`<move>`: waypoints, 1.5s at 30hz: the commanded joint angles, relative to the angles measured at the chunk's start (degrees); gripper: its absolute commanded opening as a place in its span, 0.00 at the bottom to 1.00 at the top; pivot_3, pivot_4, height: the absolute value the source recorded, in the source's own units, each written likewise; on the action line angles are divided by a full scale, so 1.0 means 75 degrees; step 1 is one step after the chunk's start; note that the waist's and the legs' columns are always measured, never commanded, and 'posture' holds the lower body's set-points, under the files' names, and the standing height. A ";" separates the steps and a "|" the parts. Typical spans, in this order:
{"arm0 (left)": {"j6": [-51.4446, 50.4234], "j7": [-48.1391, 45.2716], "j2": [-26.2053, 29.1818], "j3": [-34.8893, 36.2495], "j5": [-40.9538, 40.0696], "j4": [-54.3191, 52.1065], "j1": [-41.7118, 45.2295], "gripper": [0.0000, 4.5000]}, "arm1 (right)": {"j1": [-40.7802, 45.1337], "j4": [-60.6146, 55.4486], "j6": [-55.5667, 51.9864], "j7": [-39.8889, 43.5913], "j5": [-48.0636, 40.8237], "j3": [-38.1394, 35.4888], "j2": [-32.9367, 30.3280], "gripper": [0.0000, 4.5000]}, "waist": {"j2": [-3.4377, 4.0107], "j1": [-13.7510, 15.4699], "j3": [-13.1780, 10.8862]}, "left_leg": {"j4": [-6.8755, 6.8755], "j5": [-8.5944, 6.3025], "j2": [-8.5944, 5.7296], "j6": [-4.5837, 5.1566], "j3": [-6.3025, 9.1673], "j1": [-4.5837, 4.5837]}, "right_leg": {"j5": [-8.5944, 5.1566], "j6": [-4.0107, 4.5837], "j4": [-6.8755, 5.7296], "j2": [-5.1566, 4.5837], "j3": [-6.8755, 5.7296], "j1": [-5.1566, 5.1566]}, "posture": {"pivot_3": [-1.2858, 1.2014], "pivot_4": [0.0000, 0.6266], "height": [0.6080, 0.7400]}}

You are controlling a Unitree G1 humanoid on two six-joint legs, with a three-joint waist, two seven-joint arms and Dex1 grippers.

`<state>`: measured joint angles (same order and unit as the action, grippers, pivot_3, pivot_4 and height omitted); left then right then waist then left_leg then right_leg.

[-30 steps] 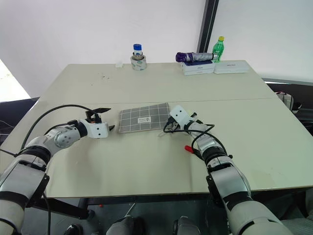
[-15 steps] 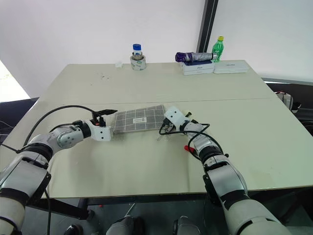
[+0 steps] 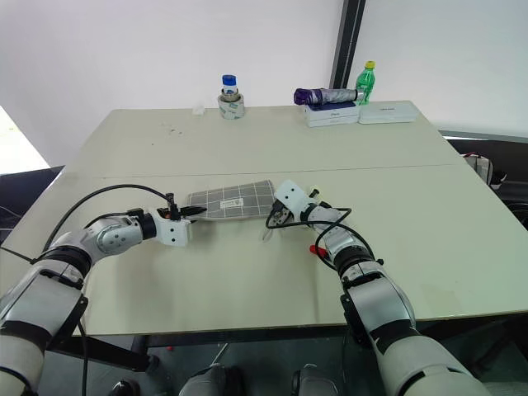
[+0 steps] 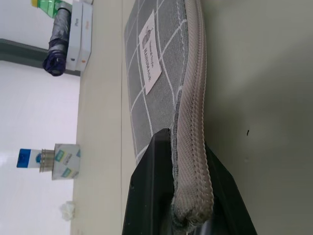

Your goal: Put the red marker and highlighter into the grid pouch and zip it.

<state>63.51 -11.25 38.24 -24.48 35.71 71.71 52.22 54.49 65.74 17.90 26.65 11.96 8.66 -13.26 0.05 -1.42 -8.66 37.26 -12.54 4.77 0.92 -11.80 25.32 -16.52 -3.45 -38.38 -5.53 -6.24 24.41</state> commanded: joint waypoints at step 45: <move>-0.4050 -0.1782 -0.0625 0.2748 -0.3650 -0.6318 -0.3846 0.00 | -0.2954 -0.7188 -0.5869 0.0578 -0.3709 -0.1197 0.0511 0.01 | -0.0008 -0.0110 -0.0001 | 0.0005 0.0000 0.0000 0.0000 0.0079 0.0013 | -0.0003 -0.0006 -0.0009 0.0004 -0.0008 -0.0005 | 0.52 0.24 1.00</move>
<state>32.98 -25.41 33.06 -5.77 9.01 26.23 22.95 33.29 15.28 -27.26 29.41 -15.47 0.05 -8.08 -0.01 -2.24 -8.67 37.28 -12.54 4.77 0.92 -11.20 25.42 -16.55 -3.49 -38.43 -5.51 -6.30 24.37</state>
